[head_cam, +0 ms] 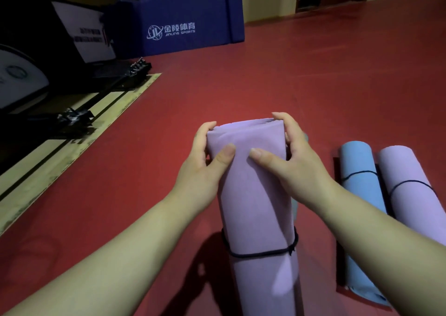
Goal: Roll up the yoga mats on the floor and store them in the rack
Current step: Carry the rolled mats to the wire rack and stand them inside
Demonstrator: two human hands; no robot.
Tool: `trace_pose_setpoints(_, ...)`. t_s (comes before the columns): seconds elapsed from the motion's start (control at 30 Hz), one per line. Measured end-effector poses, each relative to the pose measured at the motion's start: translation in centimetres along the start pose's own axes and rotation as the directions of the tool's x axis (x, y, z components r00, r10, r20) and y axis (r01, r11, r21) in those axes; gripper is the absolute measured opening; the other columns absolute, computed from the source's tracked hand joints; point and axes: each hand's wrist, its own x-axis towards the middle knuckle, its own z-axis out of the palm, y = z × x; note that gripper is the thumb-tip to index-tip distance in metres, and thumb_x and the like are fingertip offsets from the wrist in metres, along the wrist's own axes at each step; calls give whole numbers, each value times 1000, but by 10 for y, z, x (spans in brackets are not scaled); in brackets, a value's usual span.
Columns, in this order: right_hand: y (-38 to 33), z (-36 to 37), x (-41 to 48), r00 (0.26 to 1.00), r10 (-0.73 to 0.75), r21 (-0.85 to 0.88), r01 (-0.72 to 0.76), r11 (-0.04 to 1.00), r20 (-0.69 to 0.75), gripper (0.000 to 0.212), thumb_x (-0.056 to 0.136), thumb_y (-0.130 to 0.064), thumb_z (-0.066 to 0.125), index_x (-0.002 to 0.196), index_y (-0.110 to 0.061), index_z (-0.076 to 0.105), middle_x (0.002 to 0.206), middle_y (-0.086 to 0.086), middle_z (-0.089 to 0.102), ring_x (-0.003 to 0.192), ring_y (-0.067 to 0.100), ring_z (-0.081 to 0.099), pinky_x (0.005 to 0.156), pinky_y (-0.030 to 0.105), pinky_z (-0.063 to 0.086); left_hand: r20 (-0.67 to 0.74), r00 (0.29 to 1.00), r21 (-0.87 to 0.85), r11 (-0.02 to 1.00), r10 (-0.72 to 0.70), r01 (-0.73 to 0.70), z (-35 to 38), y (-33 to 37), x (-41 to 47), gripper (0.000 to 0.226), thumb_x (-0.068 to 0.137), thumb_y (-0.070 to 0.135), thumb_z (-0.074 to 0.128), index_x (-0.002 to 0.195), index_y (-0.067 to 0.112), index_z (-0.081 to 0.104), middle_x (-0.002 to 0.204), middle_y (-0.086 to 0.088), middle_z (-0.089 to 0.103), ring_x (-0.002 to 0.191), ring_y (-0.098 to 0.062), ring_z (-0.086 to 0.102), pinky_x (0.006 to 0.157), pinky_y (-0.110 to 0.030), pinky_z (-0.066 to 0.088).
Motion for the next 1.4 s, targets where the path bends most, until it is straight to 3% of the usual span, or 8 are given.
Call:
trace_pose_setpoints(0.17,14,29,33,997,70,40,-72,997,40,96,60,-74,74,144,-55,33,137,-29,54,118,-10,56,92,8,44,0,998,-133,989,-69,68,-7,-29,29,71,70,81,58,134,68,31,127,41,54,119,6,59,99,-25,50)
trace_pose_setpoints(0.27,5,46,44,992,106,61,-110,992,67,82,68,-62,82,139,-50,42,137,-21,58,124,0,57,106,33,49,1,987,-252,956,-159,154,-14,-30,36,88,67,81,67,141,60,26,142,29,45,130,4,52,110,-30,47)
trace_pose_setpoints(0.47,-91,56,63,931,237,61,-263,963,277,85,66,-45,93,138,-45,48,139,-20,59,132,5,55,113,41,45,-55,947,-199,933,-316,300,-87,42,13,83,75,76,69,143,45,31,138,25,58,130,-4,56,104,-27,49)
trace_pose_setpoints(0.63,-271,75,119,864,230,18,-266,964,448,81,68,-31,96,130,-54,50,130,-35,58,123,-4,57,103,28,49,-205,909,-183,927,-363,328,-209,183,23,68,80,56,64,141,46,34,146,10,52,132,-8,53,113,-41,43)
trace_pose_setpoints(1.0,-634,246,165,685,-96,169,-41,985,722,76,69,-37,94,126,-58,48,124,-39,57,112,-10,59,91,25,52,-576,783,-29,963,-234,267,-528,420,-49,75,76,65,65,142,41,37,134,28,57,128,0,53,106,-26,45)
trace_pose_setpoints(1.07,-683,277,159,658,-166,231,-13,973,734,77,66,-44,94,127,-58,48,125,-36,57,113,-8,59,93,30,54,-635,749,45,959,-188,279,-574,449,-69,78,75,68,64,143,42,35,138,25,54,129,-1,52,109,-31,45)
trace_pose_setpoints(1.23,-770,342,142,582,-280,376,-48,925,763,78,62,-48,92,127,-56,50,120,-39,58,112,-4,62,92,35,58,-712,692,147,938,-120,314,-658,513,-109,70,74,70,60,137,59,29,131,37,50,120,7,55,89,-11,46)
trace_pose_setpoints(1.4,-807,391,119,489,-357,440,-60,896,796,74,75,-25,89,134,-45,48,113,-41,57,99,-23,57,73,6,48,-779,619,178,910,-101,373,-702,537,-149,72,77,67,63,140,56,30,140,31,48,127,2,52,101,-27,46)
